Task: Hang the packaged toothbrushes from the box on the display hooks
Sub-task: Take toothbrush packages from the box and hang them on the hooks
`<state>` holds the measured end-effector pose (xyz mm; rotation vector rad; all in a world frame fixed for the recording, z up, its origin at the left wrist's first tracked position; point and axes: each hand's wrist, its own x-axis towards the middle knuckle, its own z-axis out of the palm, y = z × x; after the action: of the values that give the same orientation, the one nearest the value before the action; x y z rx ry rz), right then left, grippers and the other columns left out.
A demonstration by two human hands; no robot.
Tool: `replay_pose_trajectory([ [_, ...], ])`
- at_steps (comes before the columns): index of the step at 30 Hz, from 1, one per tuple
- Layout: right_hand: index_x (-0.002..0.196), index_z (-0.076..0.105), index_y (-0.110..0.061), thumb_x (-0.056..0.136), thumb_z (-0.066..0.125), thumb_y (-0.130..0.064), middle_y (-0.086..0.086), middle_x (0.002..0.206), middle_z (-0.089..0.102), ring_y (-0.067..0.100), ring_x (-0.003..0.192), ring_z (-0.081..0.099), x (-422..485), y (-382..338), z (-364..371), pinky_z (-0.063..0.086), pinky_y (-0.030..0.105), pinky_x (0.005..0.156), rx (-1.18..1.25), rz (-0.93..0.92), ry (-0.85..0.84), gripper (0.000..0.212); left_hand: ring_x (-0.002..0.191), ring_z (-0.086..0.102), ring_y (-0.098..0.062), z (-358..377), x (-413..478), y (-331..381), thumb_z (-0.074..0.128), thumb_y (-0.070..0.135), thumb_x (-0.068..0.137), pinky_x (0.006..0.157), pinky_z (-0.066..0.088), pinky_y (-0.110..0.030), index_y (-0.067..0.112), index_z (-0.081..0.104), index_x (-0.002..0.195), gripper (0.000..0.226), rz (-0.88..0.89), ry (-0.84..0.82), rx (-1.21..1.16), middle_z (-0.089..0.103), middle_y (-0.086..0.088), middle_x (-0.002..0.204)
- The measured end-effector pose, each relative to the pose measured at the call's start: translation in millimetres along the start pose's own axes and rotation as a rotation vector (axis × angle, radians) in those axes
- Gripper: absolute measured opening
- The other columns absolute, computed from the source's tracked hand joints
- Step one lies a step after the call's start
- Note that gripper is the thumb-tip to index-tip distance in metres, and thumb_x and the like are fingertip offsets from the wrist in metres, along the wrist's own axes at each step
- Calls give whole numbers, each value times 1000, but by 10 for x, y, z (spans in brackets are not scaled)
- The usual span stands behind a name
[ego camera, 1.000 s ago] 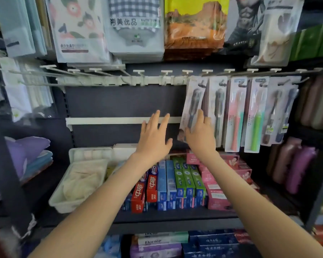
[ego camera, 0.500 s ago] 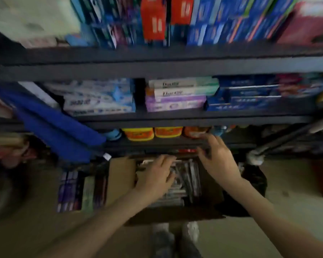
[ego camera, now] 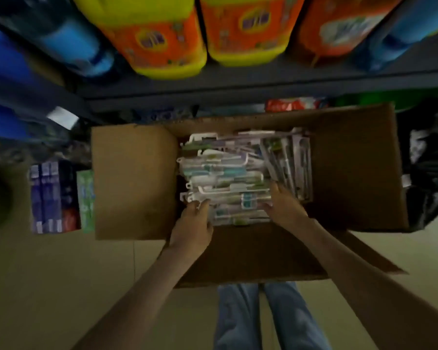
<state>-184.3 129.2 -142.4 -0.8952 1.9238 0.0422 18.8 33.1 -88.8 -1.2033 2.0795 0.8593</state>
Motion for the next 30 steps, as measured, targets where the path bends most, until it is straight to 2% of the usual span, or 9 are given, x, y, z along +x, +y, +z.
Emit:
replay_pose_trajectory([
  [5,143,28,-11,96,52,-35,10,148,30,28,137,27,489,3,303,33,42,108,-122,-42,36,58,139,28,-27,314,396,-43,51,24,99,104,42,-41,28,17,152,63,-5,-37,7,19,-6,155],
  [9,145,27,-15,93,56,-39,8,148,28,29,137,22,533,19,336,26,44,109,-271,-45,104,64,134,35,-28,463,508,-43,51,25,98,105,40,-44,28,16,152,65,-5,-63,4,28,-9,151],
  [14,147,21,-18,88,63,-43,8,145,26,29,135,24,484,133,321,24,47,108,-145,35,175,77,132,39,-28,522,504,-31,55,19,96,101,44,-40,34,2,153,79,-17,-140,-81,28,-12,152],
  [16,150,16,-20,86,65,-46,8,149,21,29,138,20,468,248,318,22,50,110,-50,70,180,85,134,33,-28,492,503,10,56,21,95,105,41,-41,32,6,153,77,-8,-65,14,25,-13,150],
  [19,149,21,-19,88,61,-45,8,152,20,28,140,18,484,422,277,19,49,111,46,48,275,77,141,18,-29,426,571,127,53,34,95,114,28,-40,22,11,153,72,48,113,150,13,-12,151],
  [21,146,26,-11,96,51,-36,14,149,28,31,137,25,551,512,230,25,45,109,10,67,374,62,143,10,-30,408,694,209,51,42,95,119,14,-42,19,9,153,75,137,166,195,7,-12,153],
  [24,143,29,-1,99,47,-25,22,142,35,36,129,36,733,673,176,33,44,103,-6,194,472,53,146,1,-31,428,914,332,49,44,95,120,-2,-45,18,7,154,77,231,191,228,1,-13,156],
  [27,143,29,1,98,52,-23,24,141,38,39,128,39,946,831,201,35,43,103,127,262,442,56,147,-6,-29,494,1075,475,45,46,97,117,-10,-44,19,4,155,76,262,177,237,-4,-12,158],
  [30,139,37,-1,92,62,-23,22,134,47,38,124,46,1143,916,295,42,41,100,325,238,328,58,147,-12,-26,624,1183,527,38,55,97,116,-14,-43,24,-1,155,76,267,127,224,-11,-7,159],
])
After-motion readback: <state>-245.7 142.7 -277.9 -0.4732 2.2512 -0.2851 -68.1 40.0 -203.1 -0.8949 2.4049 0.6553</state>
